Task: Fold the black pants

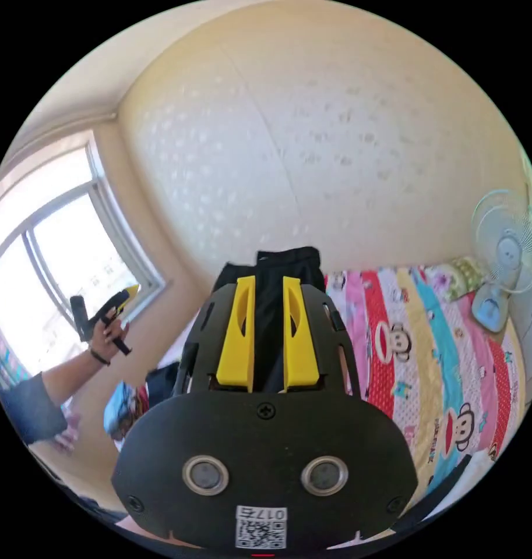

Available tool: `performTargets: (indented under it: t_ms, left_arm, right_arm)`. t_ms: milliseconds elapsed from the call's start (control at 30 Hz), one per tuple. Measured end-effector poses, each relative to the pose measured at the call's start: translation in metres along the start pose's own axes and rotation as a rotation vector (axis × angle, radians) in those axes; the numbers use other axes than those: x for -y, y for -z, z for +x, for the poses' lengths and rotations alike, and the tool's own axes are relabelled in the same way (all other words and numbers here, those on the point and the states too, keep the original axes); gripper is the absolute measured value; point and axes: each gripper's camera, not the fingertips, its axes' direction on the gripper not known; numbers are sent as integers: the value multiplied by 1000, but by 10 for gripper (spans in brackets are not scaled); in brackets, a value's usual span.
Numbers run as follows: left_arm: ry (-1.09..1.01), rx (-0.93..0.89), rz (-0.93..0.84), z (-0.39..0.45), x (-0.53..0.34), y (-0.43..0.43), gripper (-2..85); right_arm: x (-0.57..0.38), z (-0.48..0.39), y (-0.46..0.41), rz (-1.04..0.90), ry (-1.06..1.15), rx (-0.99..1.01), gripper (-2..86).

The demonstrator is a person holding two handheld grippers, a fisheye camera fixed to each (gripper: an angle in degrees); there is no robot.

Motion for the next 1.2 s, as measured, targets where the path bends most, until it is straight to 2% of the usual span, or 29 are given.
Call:
performTargets:
  t_ms: [67,133,200,267,367,400,433,500,533,567,633,700,867,967,1100,1200]
  left_arm:
    - [-1,36,-185,-25,-108,-30,65]
    - [156,31,-383,-59,-267,-45,69]
    - [300,4,-474,-68,-369,-43,78]
    - [367,-1,-535,-58,-448,-36,80]
    - [332,49,-671,-17,-538,-34,88]
    - [329,66,-635,-2,-567,-30,85]
    - [321,78,-463,12,-583,-13,77]
    - [359,101,-417,11,-589,-9,39]
    - [455,74,-446,-7,-592,-19,22]
    - [510,31,-452,-19,-594,-23,14]
    - [677,-164,-375,-50,-610,-29,3]
    - [676,-209,-355,-51,-608,-31,3]
    - [671,-328,-436,-43,-583,-42,39]
    - [546,-340,-511,-13,-562,-31,47]
    - [572,-397,-698,28,-582,-18,108]
    - [575,-340,-603,61,-601,0,112]
  right_arm:
    - [-92,40,-58,-214,15,20,76]
    - [-196,73,-98,-391,-19,70,77]
    - [-318,99,-119,-528,-118,153,77]
    - [-387,107,-118,-579,-194,231,77]
    - [-457,110,-100,-596,-250,239,72]
    - [-473,111,-87,-503,-221,220,63]
    - [-478,113,-79,-445,-208,207,59]
    - [-476,139,-77,-423,-257,226,48]
    - [-473,148,-80,-440,-291,243,46]
    - [-469,167,-85,-450,-346,297,43]
    - [-464,188,-83,-433,-393,364,44]
    - [-454,202,-78,-423,-392,397,53]
    - [-420,223,-59,-504,-405,490,108]
    - [-412,215,-28,-609,-292,414,117]
    - [-429,220,14,-679,-353,437,108]
    - [-453,221,33,-690,-394,451,83]
